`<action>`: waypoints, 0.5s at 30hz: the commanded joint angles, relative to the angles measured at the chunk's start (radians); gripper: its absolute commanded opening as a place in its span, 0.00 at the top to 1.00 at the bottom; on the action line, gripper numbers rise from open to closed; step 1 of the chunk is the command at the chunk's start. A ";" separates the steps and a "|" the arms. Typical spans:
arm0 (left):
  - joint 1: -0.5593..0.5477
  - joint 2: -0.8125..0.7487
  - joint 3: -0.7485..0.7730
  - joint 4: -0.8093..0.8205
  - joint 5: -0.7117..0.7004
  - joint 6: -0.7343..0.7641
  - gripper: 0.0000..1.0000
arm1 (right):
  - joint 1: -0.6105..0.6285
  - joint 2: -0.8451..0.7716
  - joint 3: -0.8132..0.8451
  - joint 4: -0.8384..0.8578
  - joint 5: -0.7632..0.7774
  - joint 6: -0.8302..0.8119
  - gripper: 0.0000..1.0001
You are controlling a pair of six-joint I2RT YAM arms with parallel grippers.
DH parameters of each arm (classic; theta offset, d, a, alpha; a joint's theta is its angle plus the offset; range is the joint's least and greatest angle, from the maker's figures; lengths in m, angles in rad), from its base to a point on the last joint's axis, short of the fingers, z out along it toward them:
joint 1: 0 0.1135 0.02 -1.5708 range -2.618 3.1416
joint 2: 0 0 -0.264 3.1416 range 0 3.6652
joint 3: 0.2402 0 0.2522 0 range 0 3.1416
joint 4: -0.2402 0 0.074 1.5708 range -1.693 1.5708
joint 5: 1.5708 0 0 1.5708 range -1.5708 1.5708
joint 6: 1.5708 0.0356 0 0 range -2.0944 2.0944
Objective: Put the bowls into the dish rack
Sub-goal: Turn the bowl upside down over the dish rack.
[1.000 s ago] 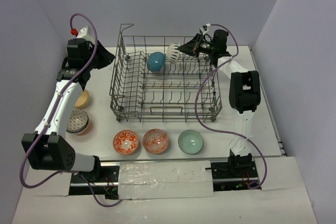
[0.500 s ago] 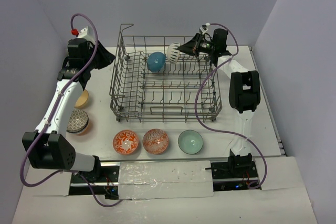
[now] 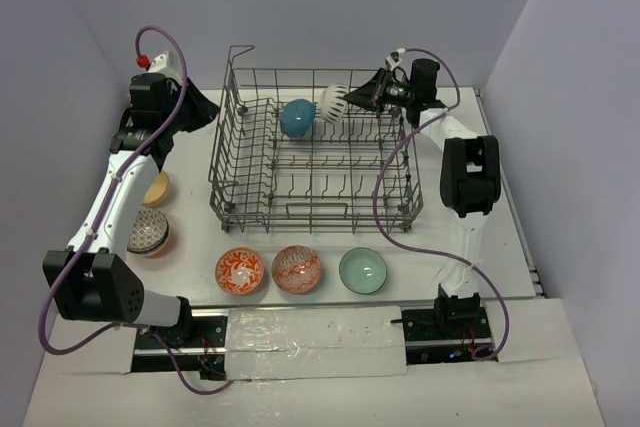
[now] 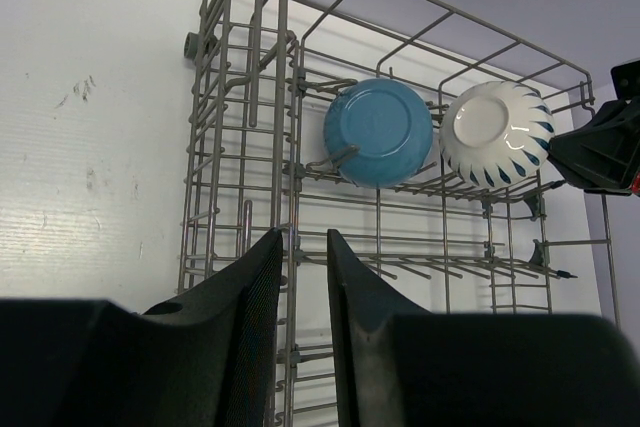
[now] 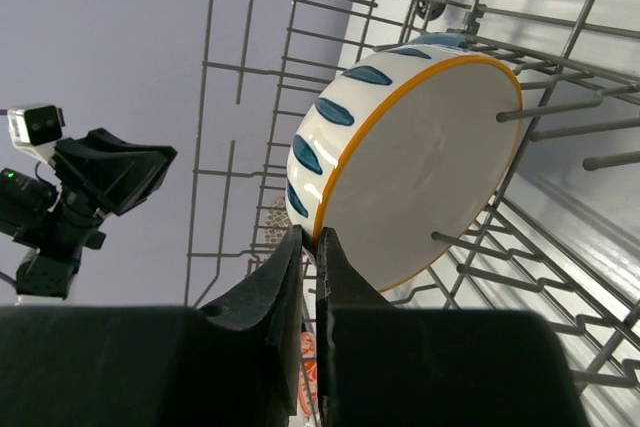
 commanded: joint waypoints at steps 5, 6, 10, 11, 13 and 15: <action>0.006 -0.013 -0.005 0.037 0.026 -0.007 0.70 | 0.003 -0.019 -0.041 -0.193 0.037 -0.118 0.86; 0.006 -0.013 -0.006 0.037 0.025 -0.007 0.70 | 0.005 -0.020 -0.041 -0.198 0.039 -0.121 0.85; 0.006 -0.011 -0.005 0.038 0.030 -0.007 0.70 | 0.003 -0.025 -0.041 -0.239 0.048 -0.149 0.80; 0.006 -0.010 -0.005 0.038 0.031 -0.009 0.70 | 0.003 -0.025 -0.039 -0.249 0.051 -0.153 0.79; 0.006 -0.008 -0.005 0.037 0.033 -0.009 0.70 | 0.003 -0.028 -0.039 -0.264 0.056 -0.169 0.71; 0.006 -0.010 -0.003 0.035 0.030 -0.009 0.70 | 0.003 -0.026 -0.039 -0.269 0.059 -0.175 0.64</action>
